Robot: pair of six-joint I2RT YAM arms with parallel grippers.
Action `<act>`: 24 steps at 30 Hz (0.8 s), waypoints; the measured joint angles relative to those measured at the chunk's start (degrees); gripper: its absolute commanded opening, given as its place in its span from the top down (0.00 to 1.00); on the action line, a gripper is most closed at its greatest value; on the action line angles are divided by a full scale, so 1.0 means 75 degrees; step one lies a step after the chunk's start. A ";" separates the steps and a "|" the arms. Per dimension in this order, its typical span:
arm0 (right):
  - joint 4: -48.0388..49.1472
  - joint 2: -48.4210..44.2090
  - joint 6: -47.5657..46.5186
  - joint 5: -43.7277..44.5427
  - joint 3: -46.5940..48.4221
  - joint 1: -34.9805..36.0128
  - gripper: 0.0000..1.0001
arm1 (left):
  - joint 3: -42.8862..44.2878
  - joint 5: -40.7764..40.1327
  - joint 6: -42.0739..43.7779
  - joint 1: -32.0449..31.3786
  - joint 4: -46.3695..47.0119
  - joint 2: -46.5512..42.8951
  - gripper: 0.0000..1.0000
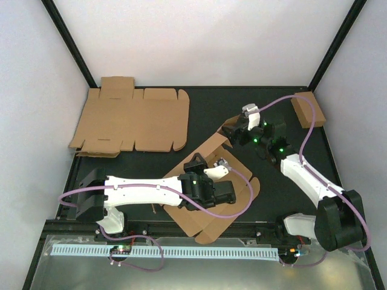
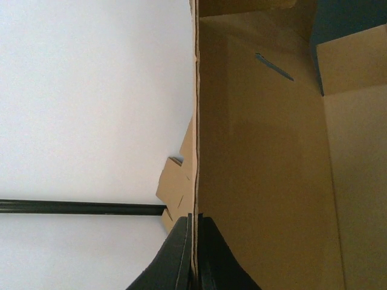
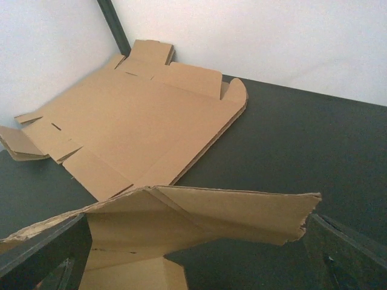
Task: Fold the paper box
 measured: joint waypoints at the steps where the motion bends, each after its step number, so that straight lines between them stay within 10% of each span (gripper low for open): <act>1: -0.0006 0.0000 -0.0058 0.0003 0.0017 0.0000 0.00 | 0.0000 -0.0017 -0.0032 -0.0006 -0.0035 0.0000 0.98; 24: 0.0085 0.0889 -0.1046 -0.1480 0.0641 -0.1644 0.04 | -0.0994 0.0160 0.0761 0.0178 0.1323 -0.0382 0.99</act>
